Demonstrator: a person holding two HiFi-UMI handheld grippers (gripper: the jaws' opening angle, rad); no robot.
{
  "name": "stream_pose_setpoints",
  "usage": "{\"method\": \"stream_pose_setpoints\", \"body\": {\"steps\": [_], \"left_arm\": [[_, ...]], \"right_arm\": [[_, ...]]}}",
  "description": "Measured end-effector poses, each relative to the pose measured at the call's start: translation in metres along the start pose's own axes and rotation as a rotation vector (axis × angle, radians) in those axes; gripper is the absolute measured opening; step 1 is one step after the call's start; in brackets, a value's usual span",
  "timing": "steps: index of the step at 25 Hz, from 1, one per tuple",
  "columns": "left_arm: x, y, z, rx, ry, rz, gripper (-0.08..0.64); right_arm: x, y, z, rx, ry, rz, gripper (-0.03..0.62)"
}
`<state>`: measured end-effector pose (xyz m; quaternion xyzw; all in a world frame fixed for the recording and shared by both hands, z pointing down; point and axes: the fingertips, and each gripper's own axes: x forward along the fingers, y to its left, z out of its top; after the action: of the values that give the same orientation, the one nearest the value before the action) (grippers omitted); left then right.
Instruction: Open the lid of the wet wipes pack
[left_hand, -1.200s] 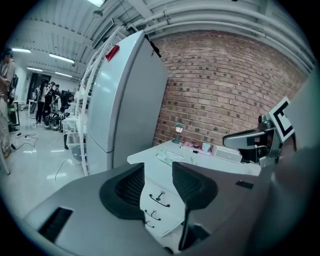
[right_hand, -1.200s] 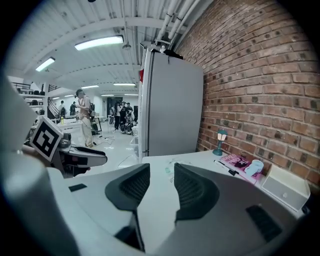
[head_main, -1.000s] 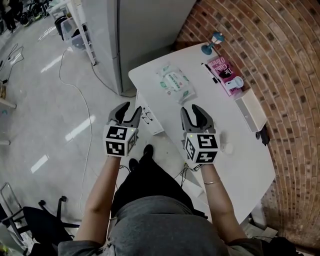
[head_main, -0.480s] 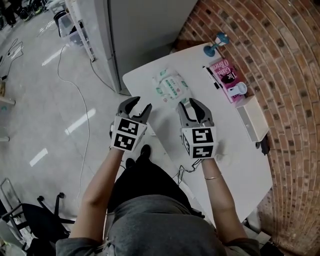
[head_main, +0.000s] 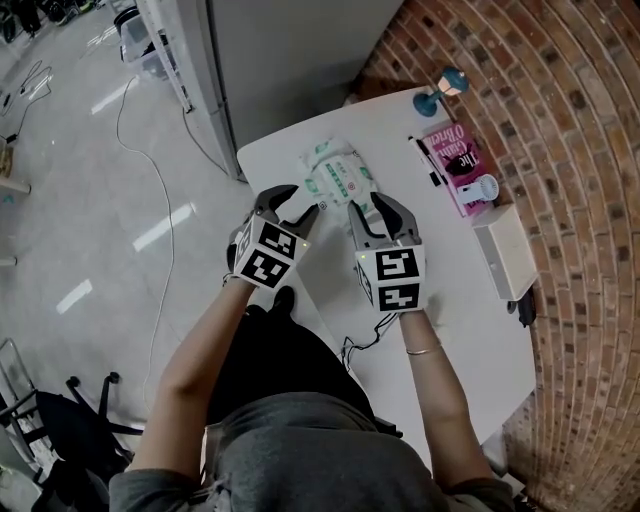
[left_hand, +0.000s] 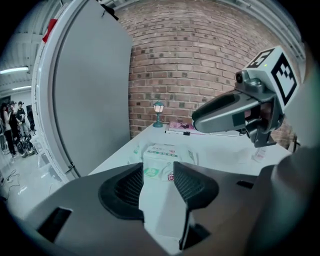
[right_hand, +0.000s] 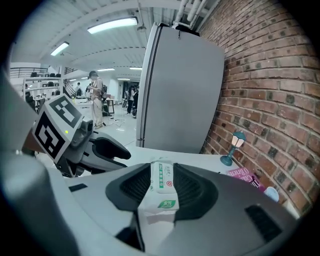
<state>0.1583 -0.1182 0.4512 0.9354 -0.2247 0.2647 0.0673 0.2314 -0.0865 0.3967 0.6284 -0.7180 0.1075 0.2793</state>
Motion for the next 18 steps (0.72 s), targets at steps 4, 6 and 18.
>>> {"method": "stream_pose_setpoints", "body": {"steps": [4,6,18], "left_arm": [[0.016,-0.001,0.0,0.04,0.024,-0.022,0.181],[0.024,-0.002,0.0,0.06,0.037,-0.038,0.181],[0.061,-0.001,-0.014,0.168,0.107,-0.156,0.181]], "right_arm": [[0.008,0.0,-0.001,-0.011,0.016,0.008,0.146],[0.012,0.002,0.0,-0.015,0.025,0.013,0.146],[0.038,0.011,-0.011,-0.078,0.175,0.023,0.144]]}}
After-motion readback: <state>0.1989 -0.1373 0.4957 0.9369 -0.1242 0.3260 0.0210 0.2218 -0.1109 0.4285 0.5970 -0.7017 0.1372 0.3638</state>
